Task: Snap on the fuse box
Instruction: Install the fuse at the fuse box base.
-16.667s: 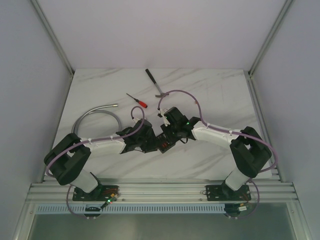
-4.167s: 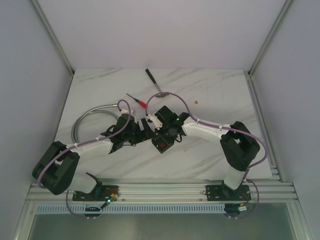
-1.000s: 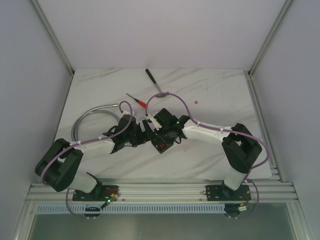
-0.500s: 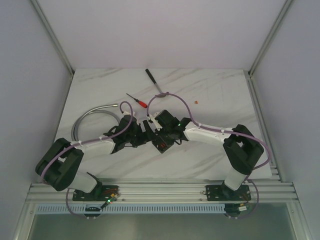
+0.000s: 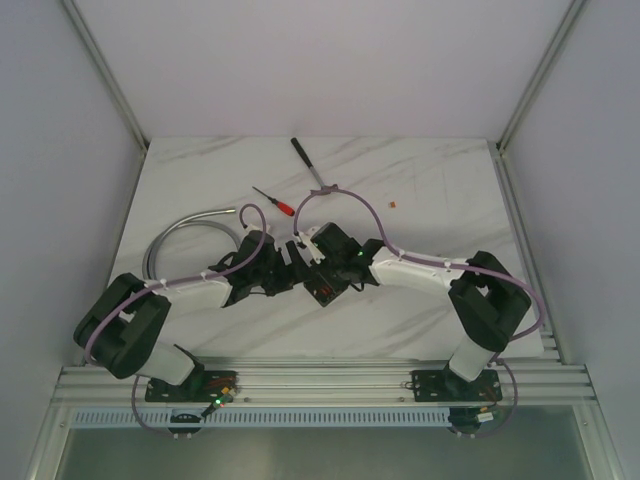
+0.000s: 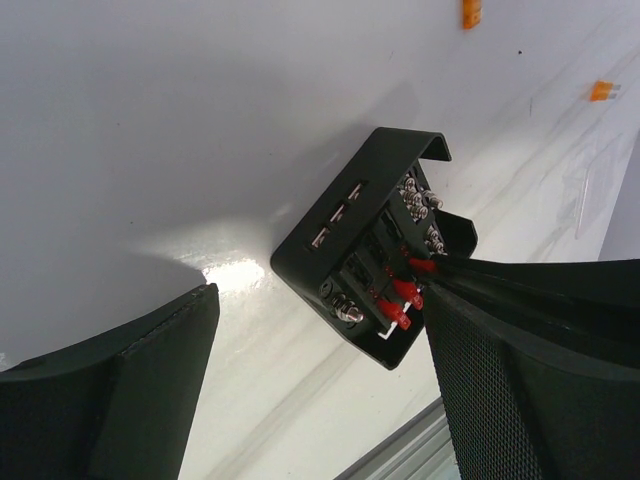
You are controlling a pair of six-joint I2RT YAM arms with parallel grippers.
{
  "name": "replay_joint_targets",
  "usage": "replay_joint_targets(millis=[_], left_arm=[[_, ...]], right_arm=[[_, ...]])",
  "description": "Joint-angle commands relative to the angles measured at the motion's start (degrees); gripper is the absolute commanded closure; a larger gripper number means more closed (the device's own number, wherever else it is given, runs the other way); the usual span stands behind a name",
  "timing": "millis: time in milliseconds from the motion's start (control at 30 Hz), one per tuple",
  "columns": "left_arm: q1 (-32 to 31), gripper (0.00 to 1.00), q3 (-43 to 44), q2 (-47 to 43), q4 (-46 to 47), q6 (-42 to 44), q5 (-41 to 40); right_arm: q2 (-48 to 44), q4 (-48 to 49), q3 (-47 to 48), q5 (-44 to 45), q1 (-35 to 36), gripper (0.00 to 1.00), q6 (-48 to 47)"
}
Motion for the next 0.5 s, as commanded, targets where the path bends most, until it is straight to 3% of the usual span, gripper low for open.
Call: replay_joint_targets(millis=[0, 467], left_arm=[[-0.4, 0.09, 0.7, 1.1, 1.3, -0.9, 1.1], [-0.6, 0.09, 1.5, 2.6, 1.2, -2.7, 1.1]], right_arm=[[1.6, -3.3, -2.8, 1.6, 0.1, 0.96, -2.3], [7.3, -4.5, -0.6, -0.4, 0.1, 0.96, -4.6]])
